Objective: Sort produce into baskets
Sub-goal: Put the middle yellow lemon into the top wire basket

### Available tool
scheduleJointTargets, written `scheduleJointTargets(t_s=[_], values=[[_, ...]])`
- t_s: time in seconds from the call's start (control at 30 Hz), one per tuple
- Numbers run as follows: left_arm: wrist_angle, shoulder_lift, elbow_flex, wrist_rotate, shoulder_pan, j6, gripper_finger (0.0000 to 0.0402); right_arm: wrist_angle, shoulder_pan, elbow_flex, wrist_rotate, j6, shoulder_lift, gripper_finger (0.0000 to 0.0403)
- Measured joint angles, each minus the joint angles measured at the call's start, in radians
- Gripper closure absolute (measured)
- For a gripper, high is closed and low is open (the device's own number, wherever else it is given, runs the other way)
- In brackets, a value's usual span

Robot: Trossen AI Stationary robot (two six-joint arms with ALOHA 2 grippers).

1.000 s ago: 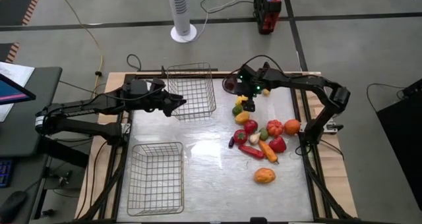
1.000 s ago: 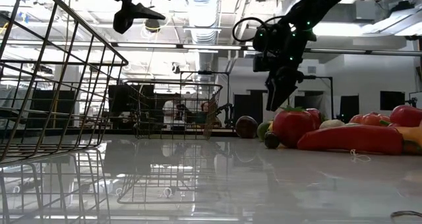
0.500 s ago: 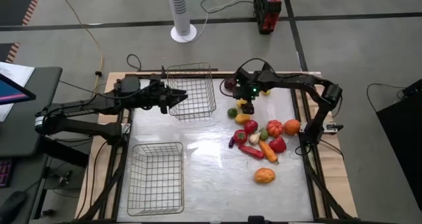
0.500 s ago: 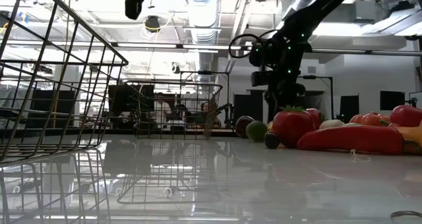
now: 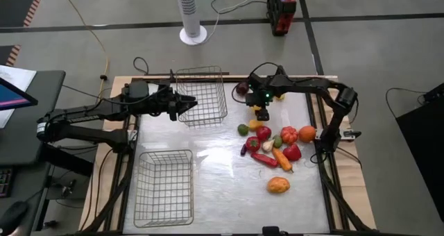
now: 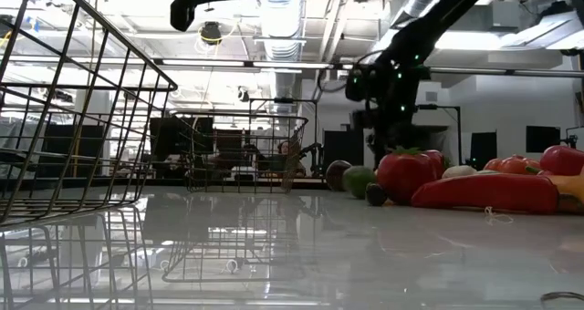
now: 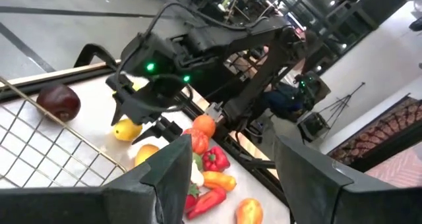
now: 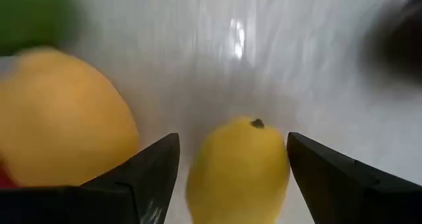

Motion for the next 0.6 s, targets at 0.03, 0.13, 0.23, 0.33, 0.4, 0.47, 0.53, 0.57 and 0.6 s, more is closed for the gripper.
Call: scheduleJointTargets(t_s=[0.03, 0.13, 0.23, 0.33, 0.4, 0.47, 0.53, 0.57, 0.6], values=[[0.000, 0.000, 0.000, 0.000, 0.000, 0.000, 0.0203, -0.006, -0.002, -0.001, 0.001, 0.001, 0.013, 0.0097], [0.001, 0.000, 0.000, 0.000, 0.000, 0.000, 0.0203, -0.005, -0.003, -0.001, 0.011, 0.027, 0.031, 0.0098], [0.002, 0.000, 0.000, 0.000, 0.000, -0.005, 0.0203, -0.005, -0.002, -0.001, 0.014, 0.035, 0.032, 0.0106], [0.003, 0.000, 0.000, 0.001, 0.000, -0.005, 0.0203, -0.011, -0.001, -0.001, 0.014, 0.039, 0.023, 0.0122], [0.003, 0.000, 0.000, 0.001, 0.000, -0.005, 0.0203, -0.023, -0.002, -0.001, 0.014, 0.054, 0.011, 0.0137], [0.003, 0.000, 0.000, 0.001, 0.000, -0.003, 0.0203, -0.036, -0.002, 0.000, 0.013, 0.064, -0.003, 0.0154], [0.003, 0.000, 0.000, 0.001, 0.000, 0.004, 0.0203, -0.046, -0.002, 0.000, 0.013, 0.080, -0.017, 0.0167], [0.003, 0.000, 0.000, 0.001, 0.000, 0.008, 0.0203, -0.049, -0.002, 0.000, 0.011, 0.089, -0.026, 0.0168], [0.003, 0.000, 0.000, 0.001, 0.000, 0.013, 0.0203, -0.054, -0.002, 0.000, 0.007, 0.099, -0.034, 0.0168]])
